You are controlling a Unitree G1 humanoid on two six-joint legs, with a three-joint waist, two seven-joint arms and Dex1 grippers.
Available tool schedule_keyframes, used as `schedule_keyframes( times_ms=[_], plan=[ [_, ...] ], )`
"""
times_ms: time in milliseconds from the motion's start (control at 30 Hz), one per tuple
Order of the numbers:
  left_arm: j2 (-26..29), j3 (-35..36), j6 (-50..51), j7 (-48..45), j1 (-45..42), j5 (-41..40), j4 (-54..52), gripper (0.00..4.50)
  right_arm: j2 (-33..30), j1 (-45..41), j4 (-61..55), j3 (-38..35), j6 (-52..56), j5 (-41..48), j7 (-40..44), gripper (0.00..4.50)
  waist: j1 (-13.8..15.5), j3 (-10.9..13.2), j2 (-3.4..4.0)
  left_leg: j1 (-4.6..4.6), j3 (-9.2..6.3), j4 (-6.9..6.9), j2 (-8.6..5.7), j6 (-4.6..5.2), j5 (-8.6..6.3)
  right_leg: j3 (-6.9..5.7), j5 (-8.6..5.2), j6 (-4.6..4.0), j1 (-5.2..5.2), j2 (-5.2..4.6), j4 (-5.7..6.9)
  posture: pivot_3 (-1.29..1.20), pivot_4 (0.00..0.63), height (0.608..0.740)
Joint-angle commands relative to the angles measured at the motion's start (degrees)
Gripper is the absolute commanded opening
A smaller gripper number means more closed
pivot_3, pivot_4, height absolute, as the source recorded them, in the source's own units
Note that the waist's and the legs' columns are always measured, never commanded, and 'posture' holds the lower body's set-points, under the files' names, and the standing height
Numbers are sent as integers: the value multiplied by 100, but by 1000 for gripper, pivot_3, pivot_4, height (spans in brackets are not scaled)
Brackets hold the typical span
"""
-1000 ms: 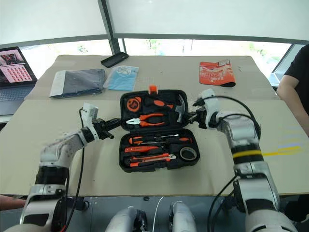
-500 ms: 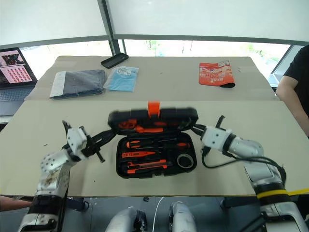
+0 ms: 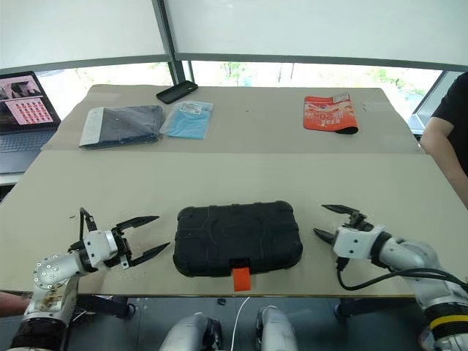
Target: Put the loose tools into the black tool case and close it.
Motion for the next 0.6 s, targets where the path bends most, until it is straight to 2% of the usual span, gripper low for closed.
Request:
schedule_keyframes(
  times_ms=[33, 100, 200, 333, 400, 433, 467, 533, 600],
  plan=[
    [267, 121, 1166, 197, -328, -375, -268, 4304, -381, 920, -1124, -405, 1613, 2204, 1545, 3955, 46, 2, -3, -2, -7, 1, 2, 2, 0, -1, 1, 1, 3, 5, -3, 0, 150, 740],
    [376, -11, 1522, 78, -467, -335, -264, 3742, -664, 1641, -1888, -611, 2208, 2850, 2103, 3306, 86, 2, -2, -5, -12, -1, 3, 6, -2, -3, 0, -1, 3, 2, -3, 0, 150, 740],
    [396, -216, 1851, 58, -915, -137, -50, 2761, -784, 2216, -2680, -733, 2714, 3049, 2308, 2310, 81, 4, -6, -6, -14, -2, 5, 11, -6, -5, -2, 0, 5, 2, -11, 0, 150, 740],
    [146, -614, 1983, 140, -1927, 282, 615, 1334, -664, 2396, -3620, -381, 3331, 2954, 2306, 969, 95, 9, -16, -7, -12, 13, 3, 7, -10, -9, 10, 18, 8, 2, -14, 0, 150, 740],
    [48, -936, 1886, 31, -2409, 637, 1181, 501, -752, 2350, -4070, 17, 4147, 3050, 2393, 188, 91, 8, -21, -9, -12, 15, 3, -30, -31, -10, 13, 24, 6, 5, -16, 0, 150, 740],
    [8, -1025, 1825, -6, -2553, 727, 1363, 158, -761, 2319, -4206, 117, 4396, 3075, 2427, 0, 86, 8, -22, -7, -12, 15, 2, -29, -31, -10, 13, 24, 8, 13, -15, 0, 150, 740],
    [-44, -1092, 1734, -76, -2667, 777, 1505, 62, -676, 2204, -4272, 197, 4529, 3007, 2347, 0, 81, 8, -22, -11, -13, 14, 0, -19, -26, -10, 13, 24, 5, 24, -16, 0, 150, 740],
    [-181, -1188, 1628, -196, -2786, 818, 1662, 62, -393, 1856, -4355, 323, 4864, 2939, 2040, 0, 56, 11, -28, -14, -11, 12, -1, 19, -15, -7, 10, 19, 0, 34, -16, 0, 150, 740],
    [-275, -1221, 1516, -231, -2844, 855, 1772, 62, -197, 1638, -4430, 405, 5156, 2912, 1878, 0, 55, 12, -31, -21, -5, 14, 0, 14, -18, -7, 10, 17, -4, 39, -25, 0, 150, 740]
  ],
)
